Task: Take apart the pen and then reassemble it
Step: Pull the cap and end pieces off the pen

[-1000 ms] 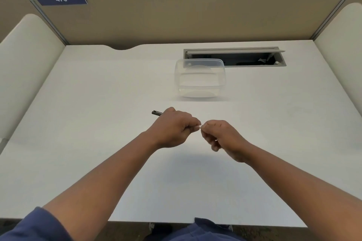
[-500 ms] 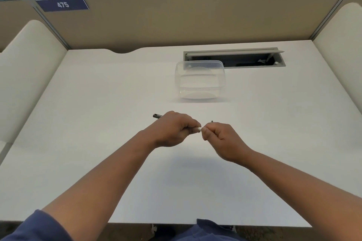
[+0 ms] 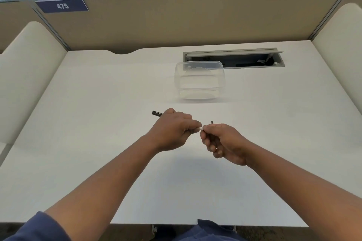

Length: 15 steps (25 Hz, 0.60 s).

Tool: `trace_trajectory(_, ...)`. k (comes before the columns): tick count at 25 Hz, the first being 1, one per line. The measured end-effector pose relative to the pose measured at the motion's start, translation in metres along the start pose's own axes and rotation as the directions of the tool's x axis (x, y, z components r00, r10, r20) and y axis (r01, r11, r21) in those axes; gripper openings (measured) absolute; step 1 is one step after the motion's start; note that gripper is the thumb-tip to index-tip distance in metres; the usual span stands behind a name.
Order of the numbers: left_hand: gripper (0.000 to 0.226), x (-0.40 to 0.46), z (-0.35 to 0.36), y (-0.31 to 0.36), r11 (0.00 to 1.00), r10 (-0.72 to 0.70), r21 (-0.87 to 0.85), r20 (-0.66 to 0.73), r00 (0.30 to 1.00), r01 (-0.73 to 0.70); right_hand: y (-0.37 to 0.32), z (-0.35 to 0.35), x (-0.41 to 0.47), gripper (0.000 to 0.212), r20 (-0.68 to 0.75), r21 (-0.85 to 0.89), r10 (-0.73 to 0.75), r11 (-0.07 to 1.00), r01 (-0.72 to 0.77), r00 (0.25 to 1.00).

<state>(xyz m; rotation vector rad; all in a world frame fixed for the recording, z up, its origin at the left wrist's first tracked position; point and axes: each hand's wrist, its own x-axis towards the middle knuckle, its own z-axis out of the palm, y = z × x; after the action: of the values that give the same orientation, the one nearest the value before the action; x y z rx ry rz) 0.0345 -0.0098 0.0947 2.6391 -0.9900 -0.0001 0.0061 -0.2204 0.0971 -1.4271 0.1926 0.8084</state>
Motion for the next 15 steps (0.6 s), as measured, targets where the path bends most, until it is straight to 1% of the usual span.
trace_trajectory(1, 0.025, -0.001, 0.001, 0.0, 1.0, 0.004, 0.002, -0.011, 1.0, -0.004, -0.001, -0.001, 0.0, 0.032, 0.014, -0.021, -0.01, 1.0, 0.01, 1.0)
trace_trajectory(2, 0.025, -0.002, 0.0, 0.001, 1.0, -0.008, -0.018, 0.001, 1.0, 0.008, 0.001, -0.001, 0.0, 0.033, 0.006, -0.083, -0.058, 0.995, 0.058, 0.998)
trace_trajectory(4, 0.025, -0.001, -0.002, 0.003, 0.996, -0.046, -0.074, 0.074, 0.996, 0.051, 0.006, 0.0, -0.001, 0.036, -0.038, -0.276, -0.193, 0.945, 0.175, 0.981)
trace_trajectory(5, 0.024, 0.0, -0.002, 0.004, 0.991, -0.07, -0.106, 0.118, 0.99, 0.083, 0.009, -0.001, 0.0, 0.036, -0.054, -0.396, -0.27, 0.89, 0.228, 0.961)
trace_trajectory(6, 0.023, 0.0, -0.003, 0.004, 0.981, -0.101, -0.149, 0.165, 0.981, 0.126, 0.013, -0.002, 0.002, 0.034, -0.045, -0.531, -0.368, 0.796, 0.29, 0.929)
trace_trajectory(7, 0.022, 0.001, -0.005, 0.004, 0.959, -0.143, -0.209, 0.22, 0.965, 0.19, 0.018, -0.005, 0.004, 0.031, 0.001, -0.679, -0.488, 0.64, 0.359, 0.873)
trace_trajectory(8, 0.022, 0.001, -0.005, 0.003, 0.92, -0.197, -0.276, 0.291, 0.936, 0.279, 0.022, -0.008, 0.007, 0.027, 0.095, -0.814, -0.613, 0.406, 0.416, 0.784)
trace_trajectory(9, 0.022, 0.001, -0.007, 0.004, 0.862, -0.241, -0.343, 0.368, 0.898, 0.372, 0.026, -0.013, 0.01, 0.023, 0.218, -0.897, -0.695, 0.134, 0.421, 0.686)
trace_trajectory(10, 0.022, 0.0, -0.007, 0.004, 0.804, -0.263, -0.399, 0.427, 0.865, 0.441, 0.029, -0.018, 0.012, 0.021, 0.325, -0.915, -0.719, -0.076, 0.397, 0.614)
trace_trajectory(11, 0.022, -0.001, -0.006, 0.005, 0.773, -0.265, -0.431, 0.446, 0.855, 0.465, 0.03, -0.021, 0.013, 0.02, 0.356, -0.918, -0.728, -0.154, 0.367, 0.586)
trace_trajectory(12, 0.022, -0.002, -0.004, 0.005, 0.772, -0.266, -0.436, 0.441, 0.857, 0.464, 0.03, -0.019, 0.012, 0.021, 0.323, -0.926, -0.717, -0.104, 0.363, 0.618)
trace_trajectory(13, 0.022, -0.003, -0.002, 0.005, 0.792, -0.268, -0.418, 0.415, 0.869, 0.444, 0.026, -0.014, 0.008, 0.022, 0.22, -0.917, -0.682, 0.099, 0.387, 0.697)
trace_trajectory(14, 0.023, -0.004, 0.0, 0.005, 0.831, -0.261, -0.385, 0.365, 0.893, 0.401, 0.02, -0.008, 0.005, 0.025, 0.076, -0.813, -0.58, 0.434, 0.388, 0.811)
trace_trajectory(15, 0.023, -0.005, 0.002, 0.004, 0.878, -0.237, -0.343, 0.296, 0.925, 0.334, 0.015, -0.003, 0.004, 0.028, -0.022, -0.603, -0.4, 0.737, 0.307, 0.916)
